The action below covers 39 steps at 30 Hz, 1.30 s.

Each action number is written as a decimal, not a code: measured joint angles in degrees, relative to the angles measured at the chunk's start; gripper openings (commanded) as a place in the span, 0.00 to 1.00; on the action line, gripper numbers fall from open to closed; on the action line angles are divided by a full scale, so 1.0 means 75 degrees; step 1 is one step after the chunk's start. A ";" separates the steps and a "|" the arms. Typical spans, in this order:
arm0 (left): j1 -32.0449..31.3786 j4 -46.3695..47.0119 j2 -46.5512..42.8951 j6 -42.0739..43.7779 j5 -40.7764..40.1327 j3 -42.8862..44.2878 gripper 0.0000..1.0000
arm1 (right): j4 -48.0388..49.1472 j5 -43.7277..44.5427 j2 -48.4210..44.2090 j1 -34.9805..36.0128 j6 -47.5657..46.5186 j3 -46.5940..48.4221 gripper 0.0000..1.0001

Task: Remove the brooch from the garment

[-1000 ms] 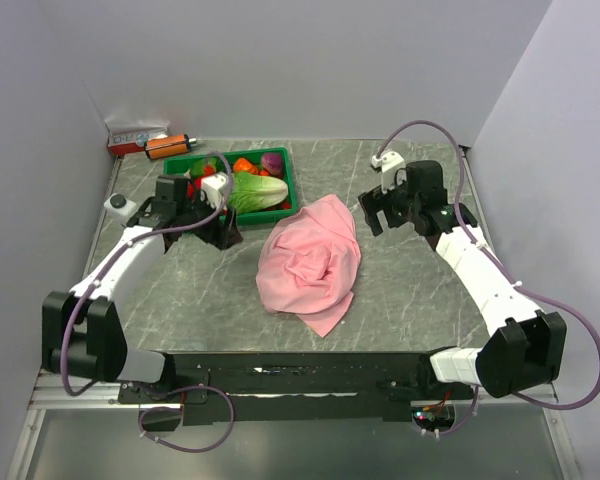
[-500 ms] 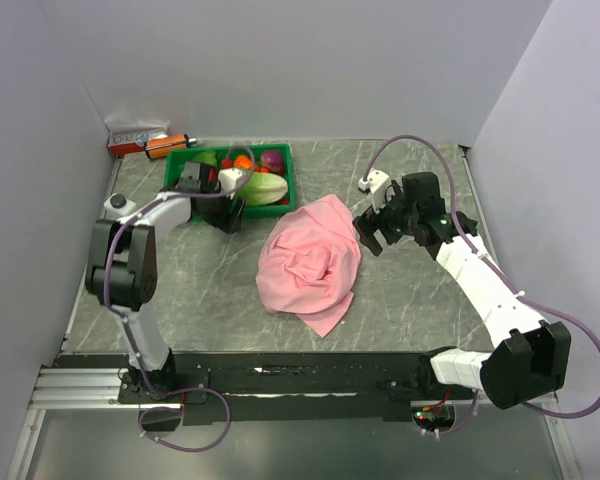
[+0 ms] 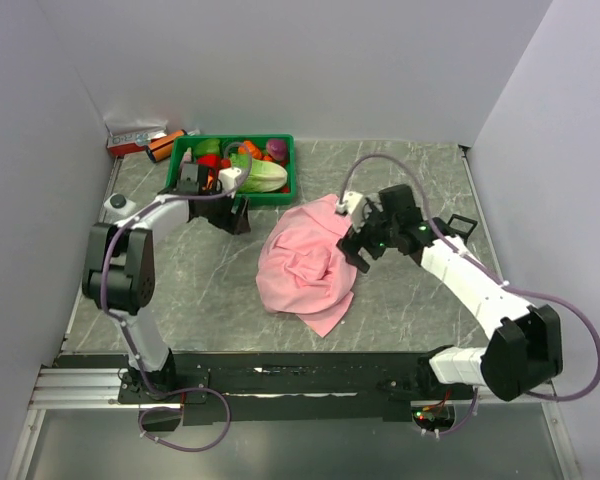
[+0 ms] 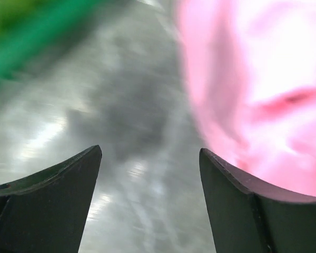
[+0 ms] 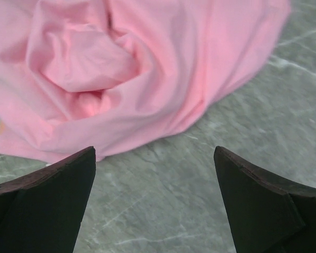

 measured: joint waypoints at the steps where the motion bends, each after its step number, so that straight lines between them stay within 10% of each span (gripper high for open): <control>1: -0.0047 -0.0067 -0.0230 -0.0035 0.0213 -0.0251 0.80 | 0.0061 -0.0006 0.0117 0.0163 -0.0044 -0.0085 0.97; 22: -0.2180 0.1317 -0.4135 0.4403 0.0772 -0.5036 0.70 | -0.0003 0.0201 0.0901 0.1221 -0.0239 -0.0761 0.82; 25: -0.2617 0.2037 -0.4141 0.4709 0.0495 -0.5517 0.60 | -0.0146 0.0210 0.0603 0.1221 -0.0297 -0.0874 0.82; 31: -0.2908 0.2833 -0.3975 0.4846 0.0087 -0.5435 0.01 | -0.0353 0.0187 -0.0023 0.1221 -0.0423 -0.1355 0.78; 39: -0.2562 0.2430 -0.3861 0.2719 0.0102 -0.3573 0.01 | -0.0175 0.0306 -0.0277 0.1221 -0.1361 -0.1786 0.73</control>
